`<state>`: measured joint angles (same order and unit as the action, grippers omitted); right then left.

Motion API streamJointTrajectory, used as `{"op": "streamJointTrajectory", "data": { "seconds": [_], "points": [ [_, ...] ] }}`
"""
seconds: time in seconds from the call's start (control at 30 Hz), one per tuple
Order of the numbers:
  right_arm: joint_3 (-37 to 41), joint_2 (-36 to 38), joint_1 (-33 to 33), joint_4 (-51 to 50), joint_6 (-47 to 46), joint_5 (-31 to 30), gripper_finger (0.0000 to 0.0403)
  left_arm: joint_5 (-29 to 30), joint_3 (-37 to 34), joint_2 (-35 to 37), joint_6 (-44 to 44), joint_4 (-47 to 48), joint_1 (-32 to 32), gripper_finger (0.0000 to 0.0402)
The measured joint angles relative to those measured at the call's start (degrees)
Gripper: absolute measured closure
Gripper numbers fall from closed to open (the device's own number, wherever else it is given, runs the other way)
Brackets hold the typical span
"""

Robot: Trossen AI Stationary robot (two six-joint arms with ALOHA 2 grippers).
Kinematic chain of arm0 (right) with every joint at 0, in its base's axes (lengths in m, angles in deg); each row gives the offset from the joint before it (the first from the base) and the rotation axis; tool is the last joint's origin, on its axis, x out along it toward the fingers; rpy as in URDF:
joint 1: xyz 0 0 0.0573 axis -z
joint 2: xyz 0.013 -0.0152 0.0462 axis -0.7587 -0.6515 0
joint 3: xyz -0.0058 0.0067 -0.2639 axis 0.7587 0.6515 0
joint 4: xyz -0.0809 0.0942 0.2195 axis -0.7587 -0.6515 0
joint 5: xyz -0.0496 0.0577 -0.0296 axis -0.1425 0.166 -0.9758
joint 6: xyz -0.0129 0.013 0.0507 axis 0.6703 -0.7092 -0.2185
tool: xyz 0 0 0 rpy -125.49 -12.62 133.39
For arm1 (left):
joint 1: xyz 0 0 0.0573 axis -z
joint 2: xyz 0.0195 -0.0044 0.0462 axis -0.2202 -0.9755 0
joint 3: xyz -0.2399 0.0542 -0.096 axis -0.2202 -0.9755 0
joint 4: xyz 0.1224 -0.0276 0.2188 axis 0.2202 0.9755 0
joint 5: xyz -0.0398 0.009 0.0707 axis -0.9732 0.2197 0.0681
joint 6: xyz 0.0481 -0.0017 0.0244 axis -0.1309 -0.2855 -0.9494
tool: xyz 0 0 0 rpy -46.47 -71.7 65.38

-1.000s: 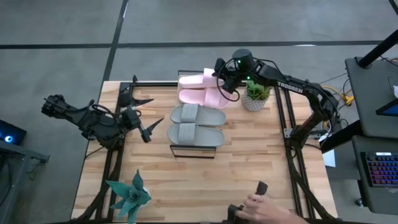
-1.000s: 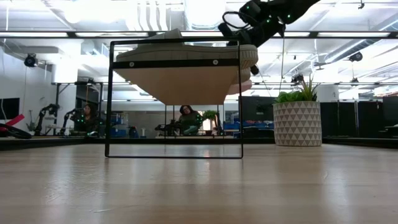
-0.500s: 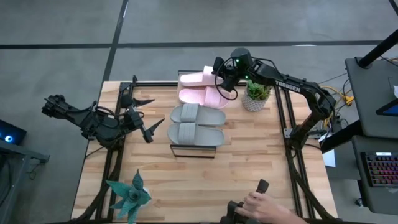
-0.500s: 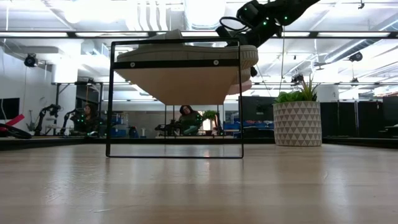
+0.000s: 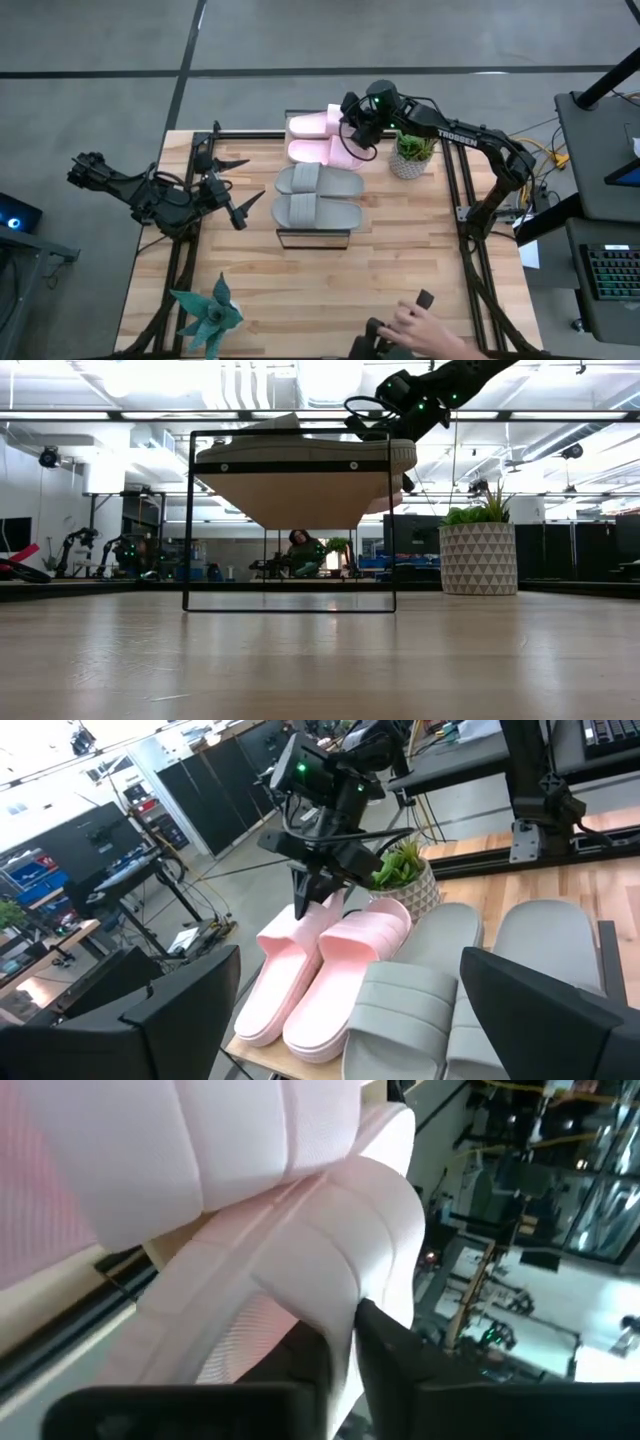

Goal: Pick and place slides into the shelf
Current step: Align the pink slide with the other pink slide on the shelf

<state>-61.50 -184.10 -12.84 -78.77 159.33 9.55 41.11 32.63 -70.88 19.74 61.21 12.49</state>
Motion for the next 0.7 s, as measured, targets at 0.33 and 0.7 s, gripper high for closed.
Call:
{"op": "streamJointTrajectory", "data": {
  "seconds": [0.33, 0.7],
  "points": [
    [0.0, 0.0, 0.1, -1.1, -4.8, -1.9, 0.0283, 0.0, 0.0, -0.1, 0.0, 0.0, 0.0, 0.0040],
    [0.0, 0.8, -0.9, -1.1, -5.7, -14.2, 0.0244, 0.0, 0.0, 0.0, 0.0, 0.0, 0.0, 0.0040]
  ]
}}
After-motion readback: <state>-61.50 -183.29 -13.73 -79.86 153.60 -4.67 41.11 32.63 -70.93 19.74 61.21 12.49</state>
